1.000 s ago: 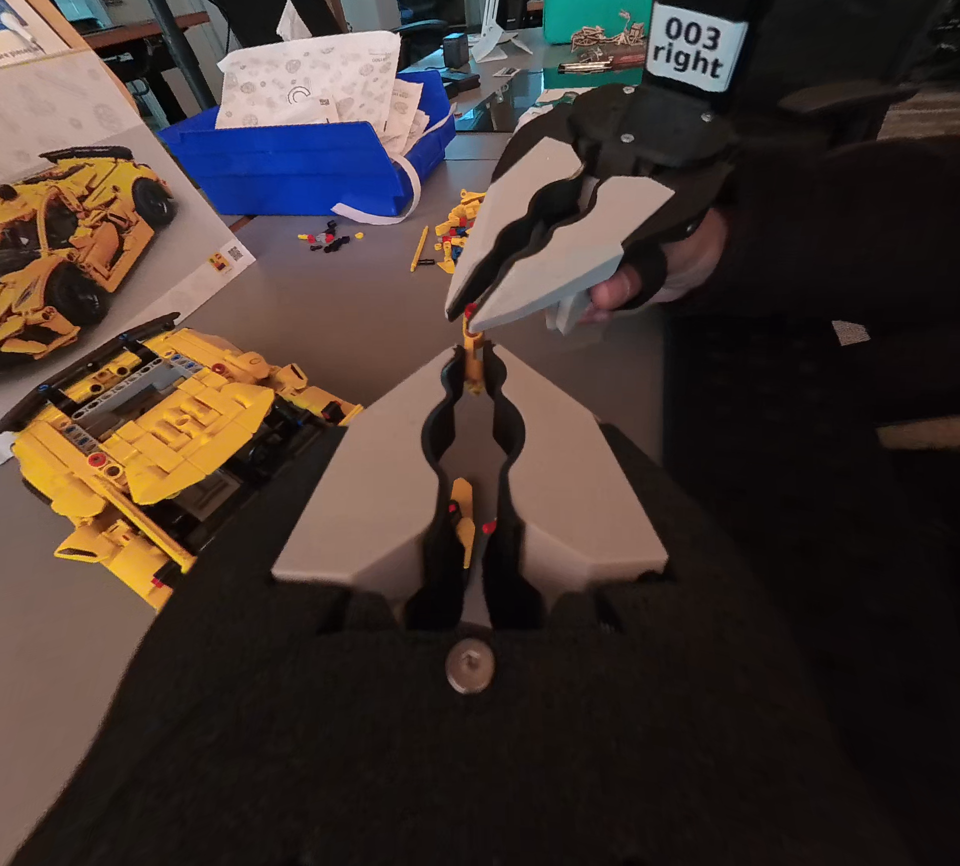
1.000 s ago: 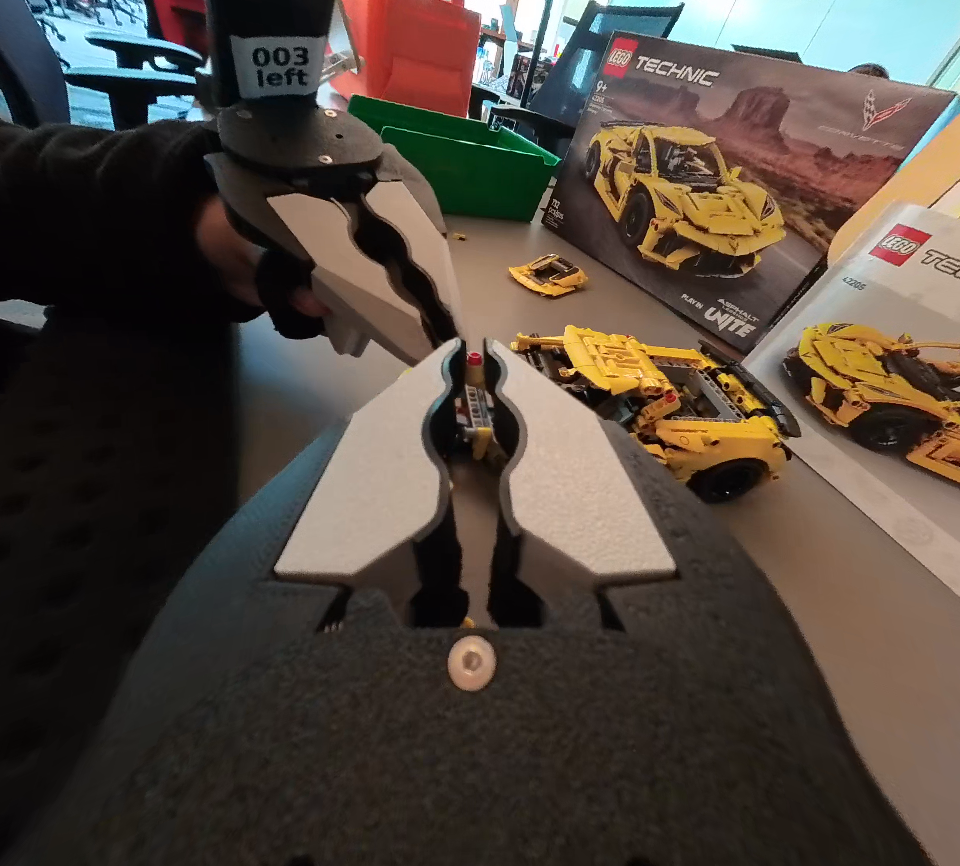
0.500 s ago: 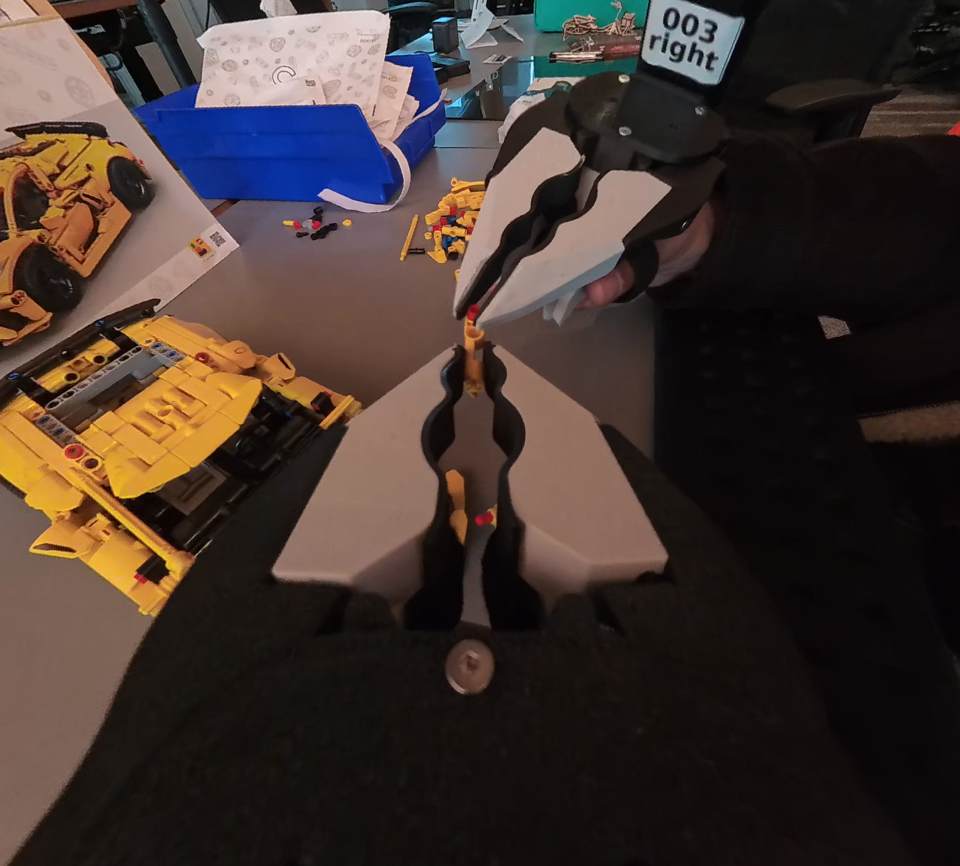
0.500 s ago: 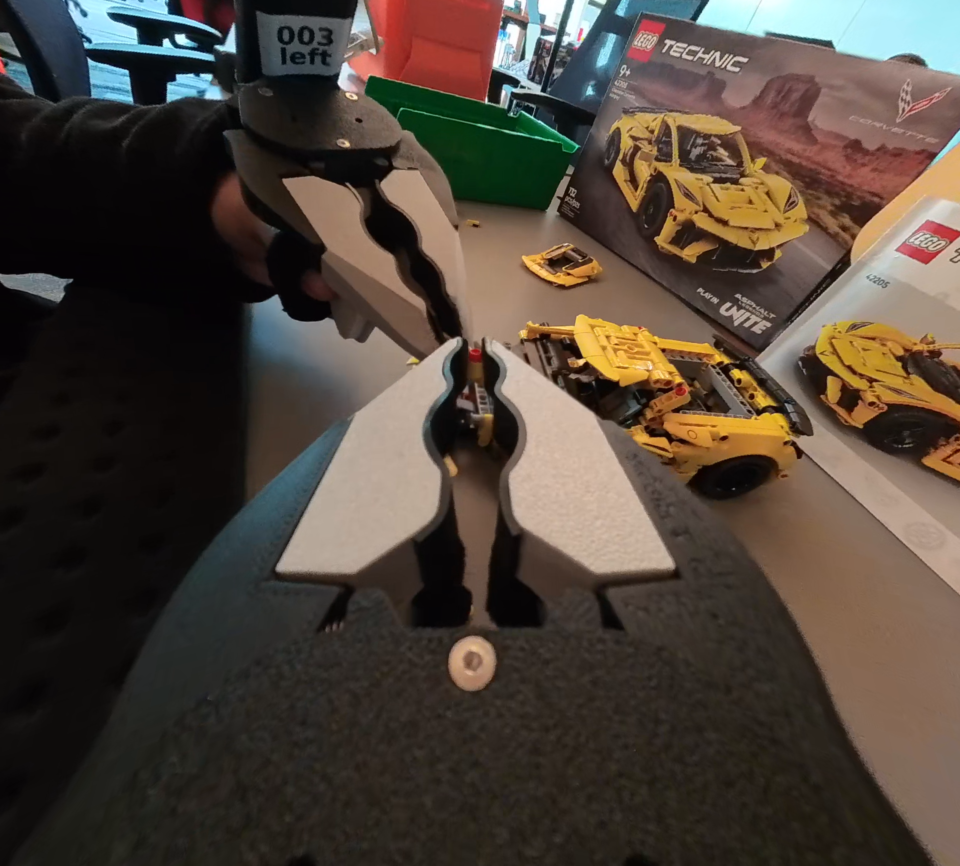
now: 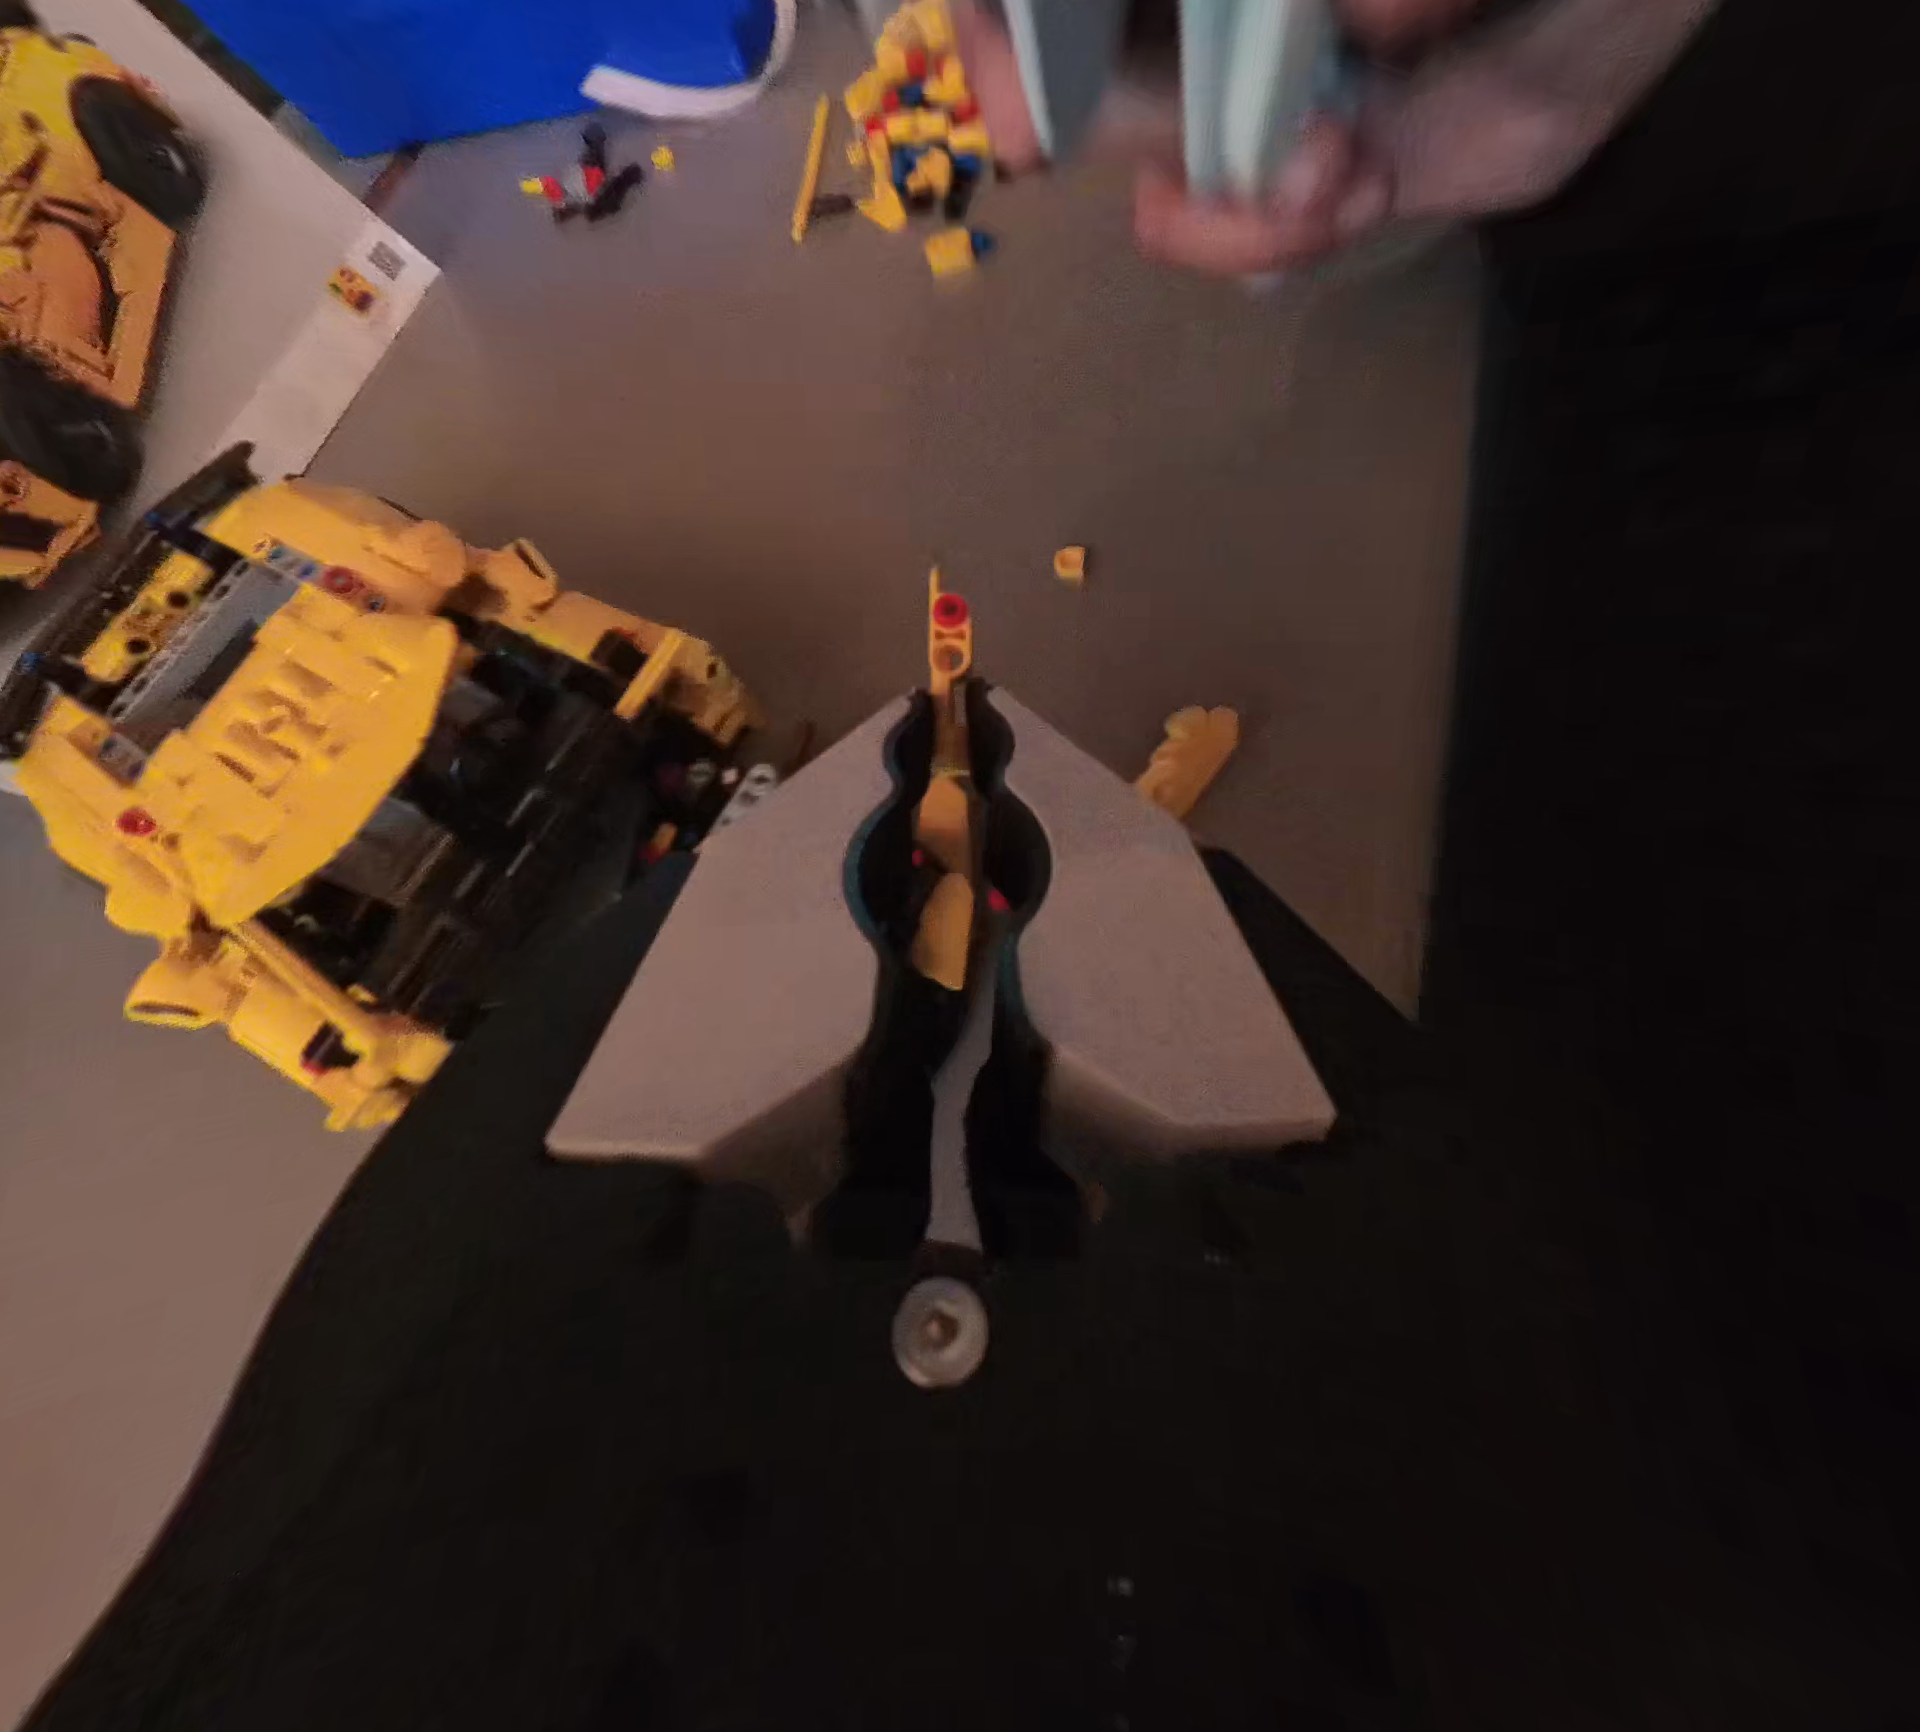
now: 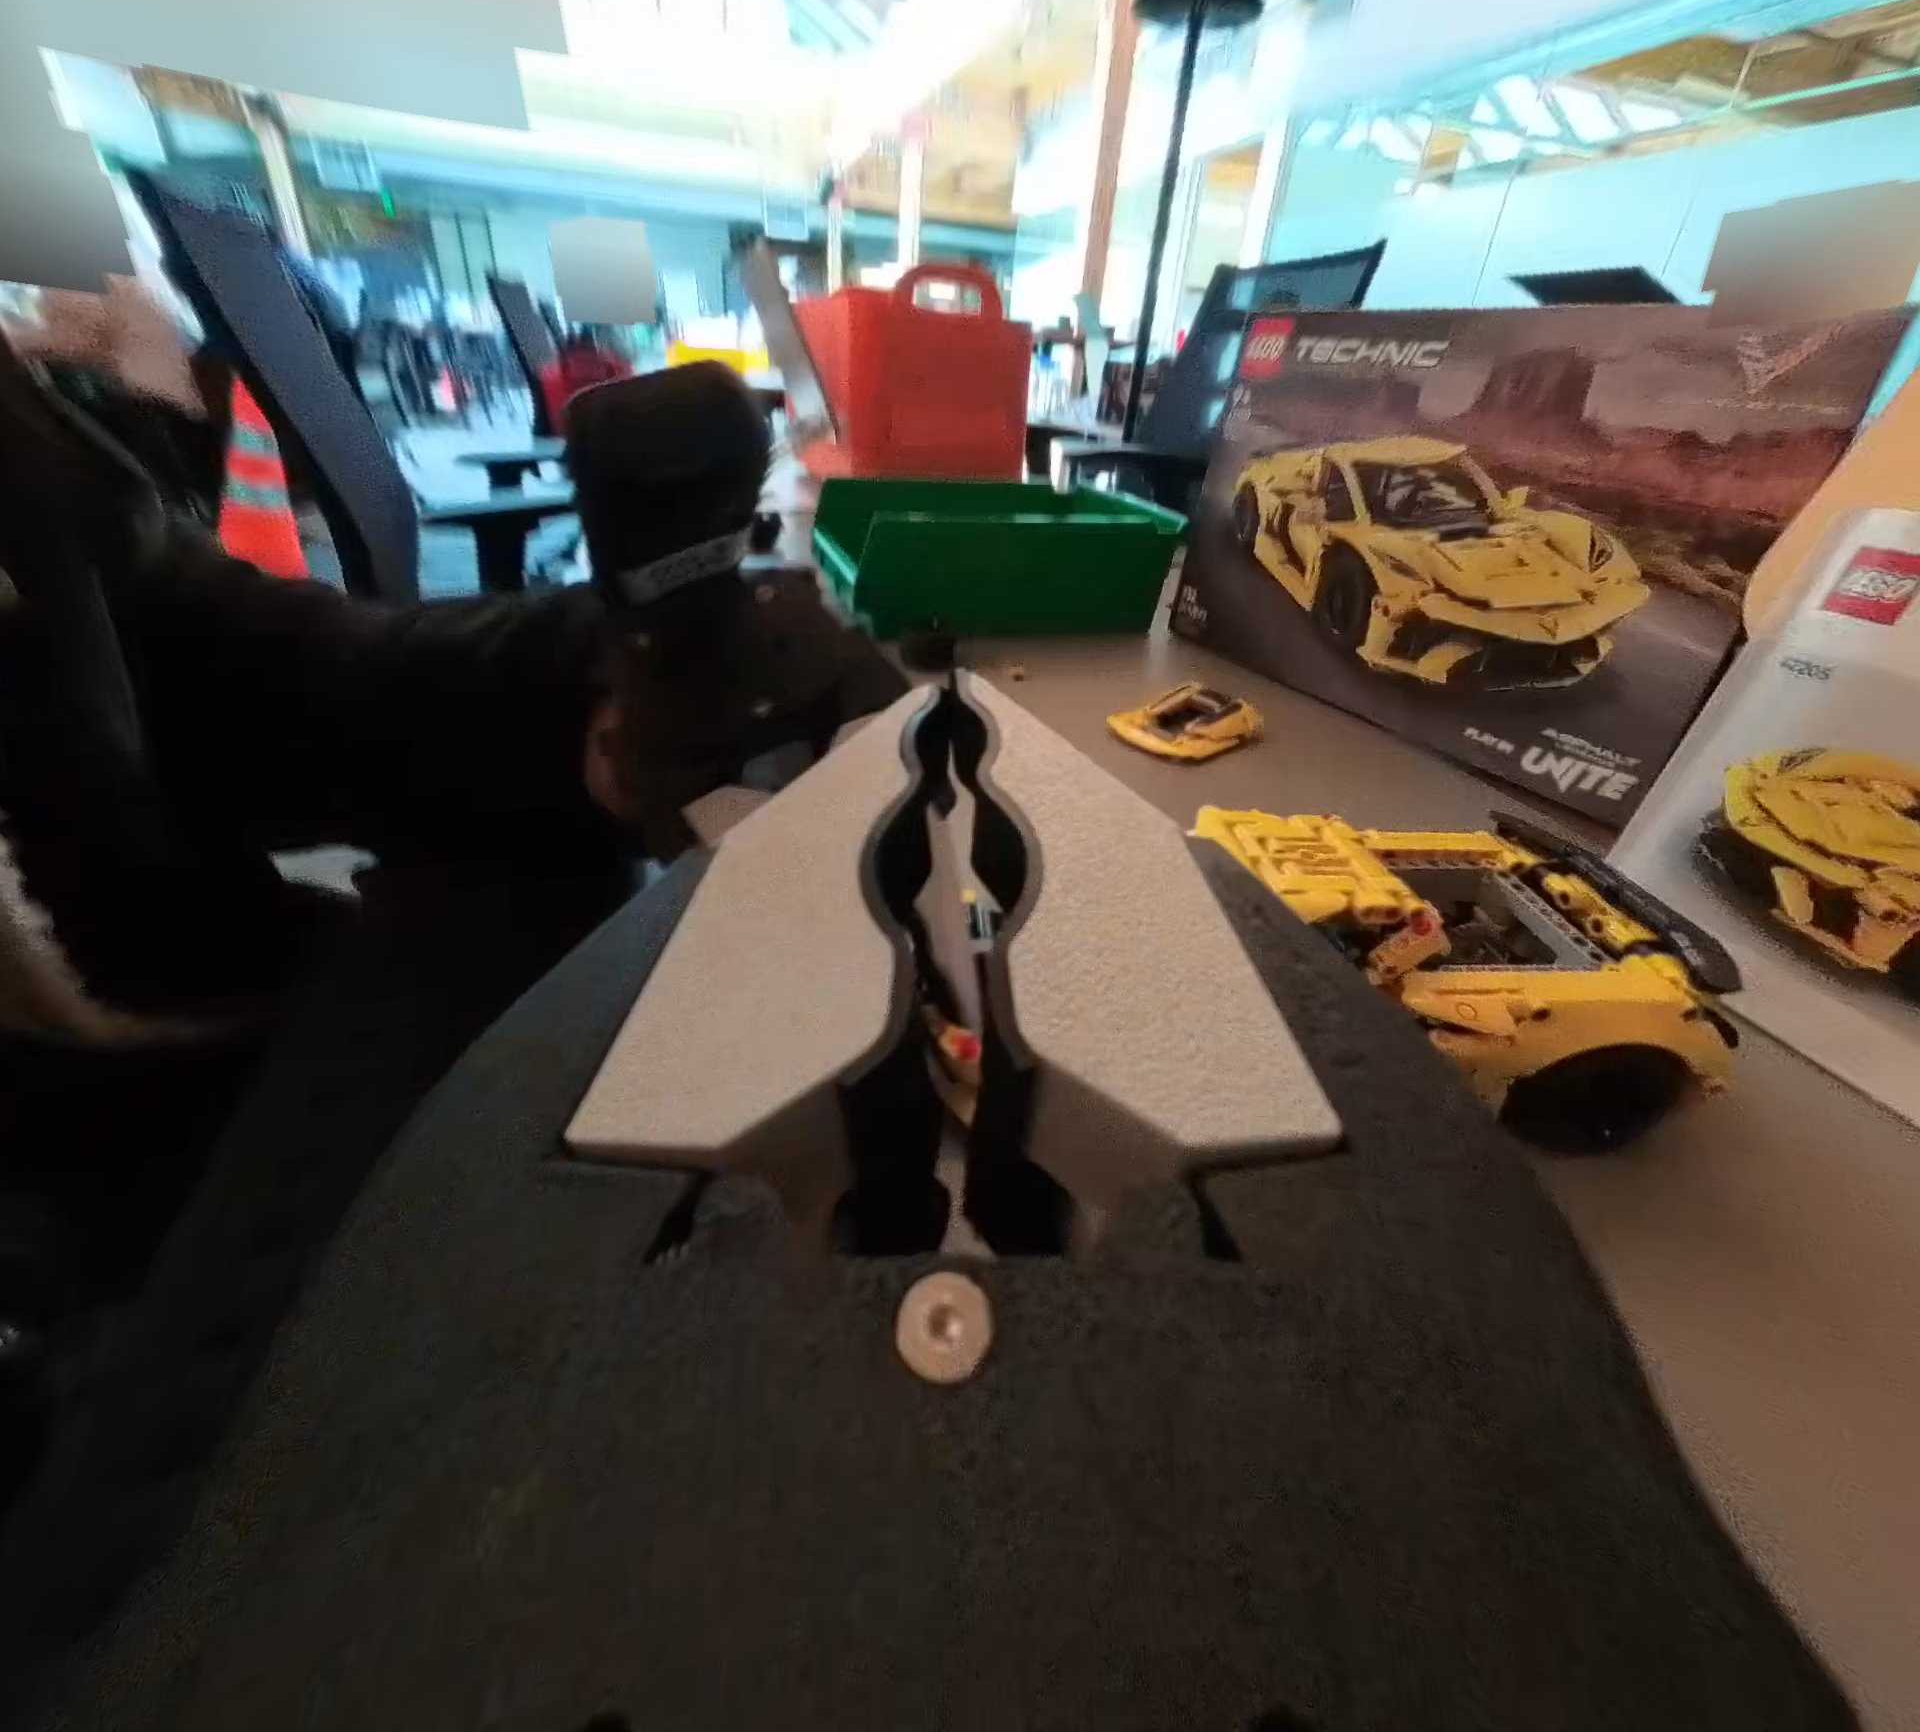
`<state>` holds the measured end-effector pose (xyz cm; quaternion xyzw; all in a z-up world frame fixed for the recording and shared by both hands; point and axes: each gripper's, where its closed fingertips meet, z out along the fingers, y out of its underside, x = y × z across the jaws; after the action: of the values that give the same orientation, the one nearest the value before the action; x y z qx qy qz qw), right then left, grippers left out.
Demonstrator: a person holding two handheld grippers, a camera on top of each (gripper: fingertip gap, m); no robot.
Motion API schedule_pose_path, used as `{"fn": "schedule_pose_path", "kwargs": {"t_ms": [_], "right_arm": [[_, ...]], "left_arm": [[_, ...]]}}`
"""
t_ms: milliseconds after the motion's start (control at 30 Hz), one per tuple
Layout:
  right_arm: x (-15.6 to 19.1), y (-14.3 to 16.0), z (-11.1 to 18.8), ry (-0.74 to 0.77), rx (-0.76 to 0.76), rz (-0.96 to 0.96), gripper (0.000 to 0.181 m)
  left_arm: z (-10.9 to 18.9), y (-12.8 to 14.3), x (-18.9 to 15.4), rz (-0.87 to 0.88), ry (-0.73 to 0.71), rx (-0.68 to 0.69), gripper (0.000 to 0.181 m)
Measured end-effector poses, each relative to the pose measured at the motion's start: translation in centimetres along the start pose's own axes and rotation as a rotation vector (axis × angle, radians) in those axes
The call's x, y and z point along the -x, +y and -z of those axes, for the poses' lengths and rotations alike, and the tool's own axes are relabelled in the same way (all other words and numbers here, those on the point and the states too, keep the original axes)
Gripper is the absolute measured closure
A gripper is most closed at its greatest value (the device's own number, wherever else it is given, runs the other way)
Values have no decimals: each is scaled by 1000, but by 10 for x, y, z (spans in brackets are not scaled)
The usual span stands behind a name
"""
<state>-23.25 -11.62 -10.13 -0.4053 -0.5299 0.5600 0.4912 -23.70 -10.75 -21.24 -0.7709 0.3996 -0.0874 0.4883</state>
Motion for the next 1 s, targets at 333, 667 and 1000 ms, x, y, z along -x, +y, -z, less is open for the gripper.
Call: {"fn": "schedule_pose_path", "kwargs": {"t_ms": [333,667,1000], "right_arm": [[-13,83,-1,49,428,84,151],[4,43,-4,-145,179,-416,175],[13,-5,-12,-285,-168,-786,176]], "left_arm": [[12,-18,9,32,-21,-114,175],[38,-54,9,361,204,-386,174],[81,-88,8,772,593,-734,171]]}}
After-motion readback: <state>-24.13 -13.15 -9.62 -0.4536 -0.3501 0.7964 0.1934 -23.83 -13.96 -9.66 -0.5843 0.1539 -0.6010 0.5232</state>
